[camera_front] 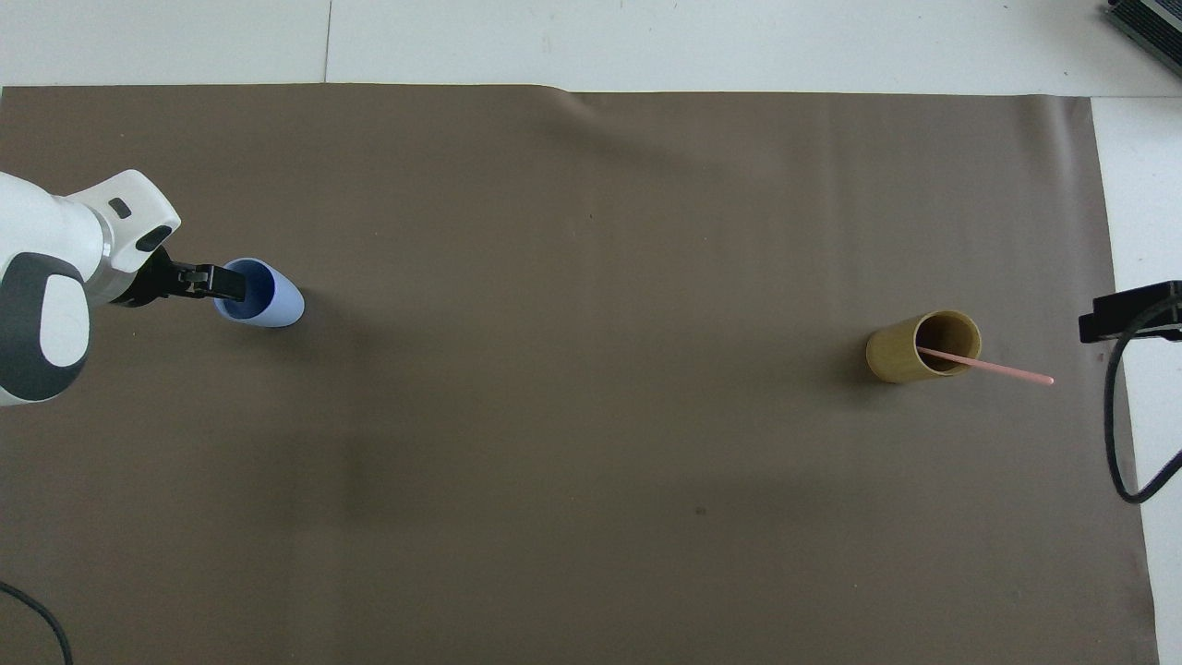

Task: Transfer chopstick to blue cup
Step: 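Reach the left gripper down and grasp the light-blue cup rim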

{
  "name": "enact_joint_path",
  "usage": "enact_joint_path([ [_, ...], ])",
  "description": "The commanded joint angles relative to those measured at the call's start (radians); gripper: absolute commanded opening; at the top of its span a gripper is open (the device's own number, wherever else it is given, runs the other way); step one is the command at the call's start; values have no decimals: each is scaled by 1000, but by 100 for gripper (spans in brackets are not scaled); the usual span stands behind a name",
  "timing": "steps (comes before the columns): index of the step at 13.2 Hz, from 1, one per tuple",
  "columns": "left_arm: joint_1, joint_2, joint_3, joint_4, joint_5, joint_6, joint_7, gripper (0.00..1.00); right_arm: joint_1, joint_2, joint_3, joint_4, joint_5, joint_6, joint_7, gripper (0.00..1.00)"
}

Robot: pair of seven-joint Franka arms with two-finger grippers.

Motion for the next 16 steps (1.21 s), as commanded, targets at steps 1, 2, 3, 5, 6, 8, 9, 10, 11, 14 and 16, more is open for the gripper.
enact_joint_path([
  [1,2,29,-1,-17,-19,71,16,100,-5,-12,2,-10,22,-8,6,100],
  [2,2,42,0,-17,-19,80,16,100,-5,-14,2,-10,22,-9,6,100],
  [3,4,43,-1,-17,-21,86,15,88,-5,-12,2,-10,22,-8,6,100],
  [5,4,43,0,-17,-22,79,10,26,-5,-12,2,-10,22,-9,6,100],
  [6,2,43,0,-17,-22,71,6,0,-5,-12,2,-10,22,-9,6,100],
  [8,1,43,0,-17,-22,69,6,0,-5,-12,2,-10,22,-9,6,100],
  [9,1,43,0,-15,-22,68,7,0,-5,-14,2,-10,22,-9,6,100],
  [10,-2,40,0,-15,-22,62,6,0,-5,-12,2,-10,22,-9,6,100],
  [11,-2,34,-1,-12,-22,47,4,0,-5,-12,2,-10,22,-9,6,100],
  [14,-37,-18,-12,-9,-22,-25,-17,0,-5,-12,2,-10,22,-9,6,100],
  [16,-106,-27,-10,-10,-22,-27,-124,0,-5,-12,2,-10,22,-9,6,100],
])
